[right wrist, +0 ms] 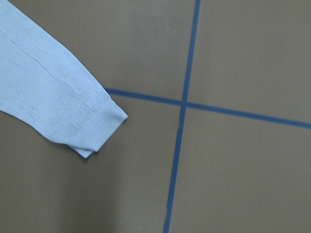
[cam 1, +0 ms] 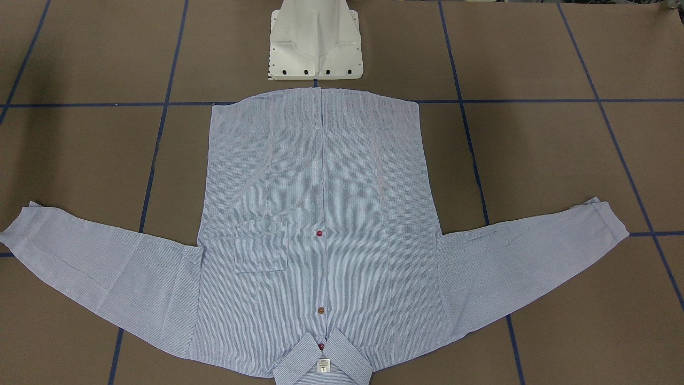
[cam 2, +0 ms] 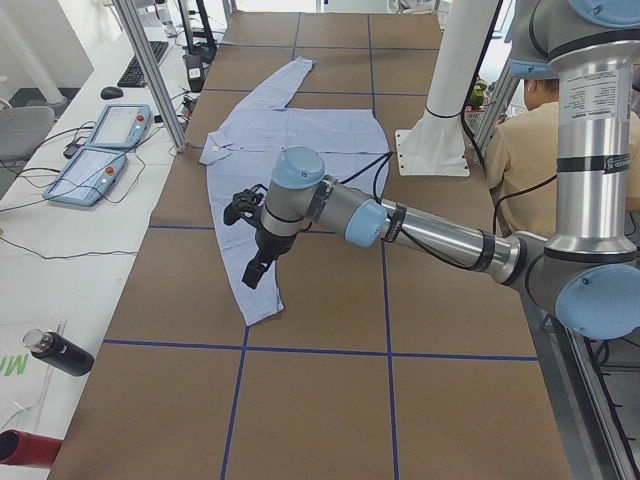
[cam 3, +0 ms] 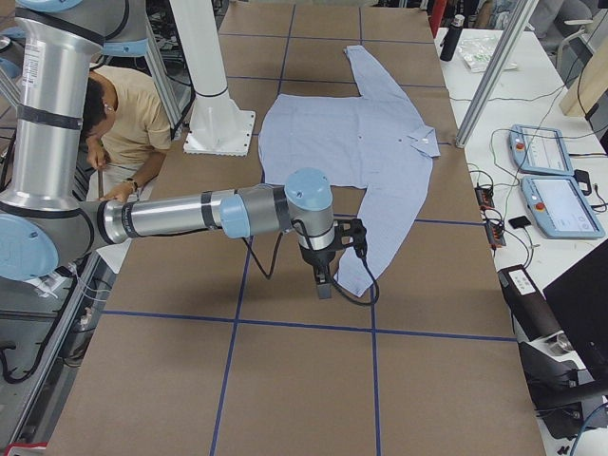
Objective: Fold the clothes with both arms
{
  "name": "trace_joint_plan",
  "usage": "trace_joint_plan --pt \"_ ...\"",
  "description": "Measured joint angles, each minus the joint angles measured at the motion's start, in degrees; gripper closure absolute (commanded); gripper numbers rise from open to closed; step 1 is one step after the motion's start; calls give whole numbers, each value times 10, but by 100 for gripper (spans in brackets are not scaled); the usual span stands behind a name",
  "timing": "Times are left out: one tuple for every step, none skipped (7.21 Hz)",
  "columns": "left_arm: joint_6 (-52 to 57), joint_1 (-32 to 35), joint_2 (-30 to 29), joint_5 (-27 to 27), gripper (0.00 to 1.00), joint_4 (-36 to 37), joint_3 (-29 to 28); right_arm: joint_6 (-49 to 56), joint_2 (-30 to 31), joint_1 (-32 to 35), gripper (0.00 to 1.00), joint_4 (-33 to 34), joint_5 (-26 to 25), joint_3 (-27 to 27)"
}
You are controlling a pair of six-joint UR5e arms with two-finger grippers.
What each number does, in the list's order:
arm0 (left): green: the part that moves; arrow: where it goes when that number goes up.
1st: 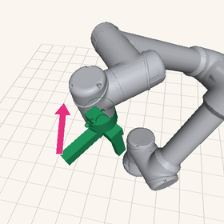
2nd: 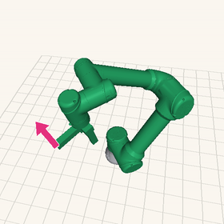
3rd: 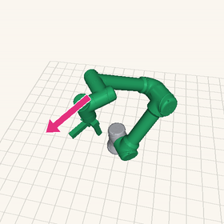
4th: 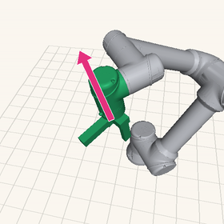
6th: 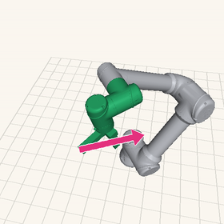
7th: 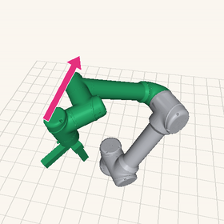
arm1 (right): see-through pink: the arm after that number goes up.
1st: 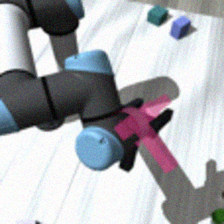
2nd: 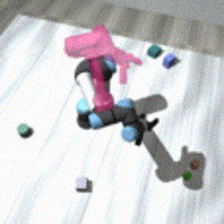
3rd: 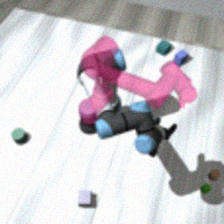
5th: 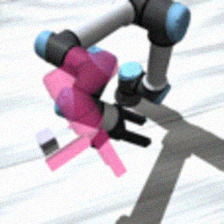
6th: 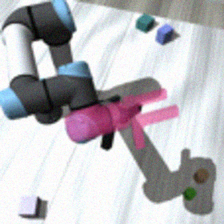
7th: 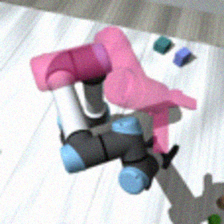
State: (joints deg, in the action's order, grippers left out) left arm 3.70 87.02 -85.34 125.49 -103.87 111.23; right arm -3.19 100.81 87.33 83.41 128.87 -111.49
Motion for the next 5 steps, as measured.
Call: trace_joint_plan --pt "-2 0 -8 -13 0 -47 -12 -1 -12 0 0 -32 1 5" --pt "-4 0 -25 -23 0 -95 -37 -1 -19 0 0 -56 2 13" --pt "-5 -1 -36 -25 0 -122 -59 -1 -16 -1 0 -96 1 28" --pt "-4 -1 -42 -25 0 -133 -72 -12 -14 -7 0 -150 0 60" --pt "-4 0 -43 -25 0 -137 -76 -46 -15 -23 1 -203 -2 94"
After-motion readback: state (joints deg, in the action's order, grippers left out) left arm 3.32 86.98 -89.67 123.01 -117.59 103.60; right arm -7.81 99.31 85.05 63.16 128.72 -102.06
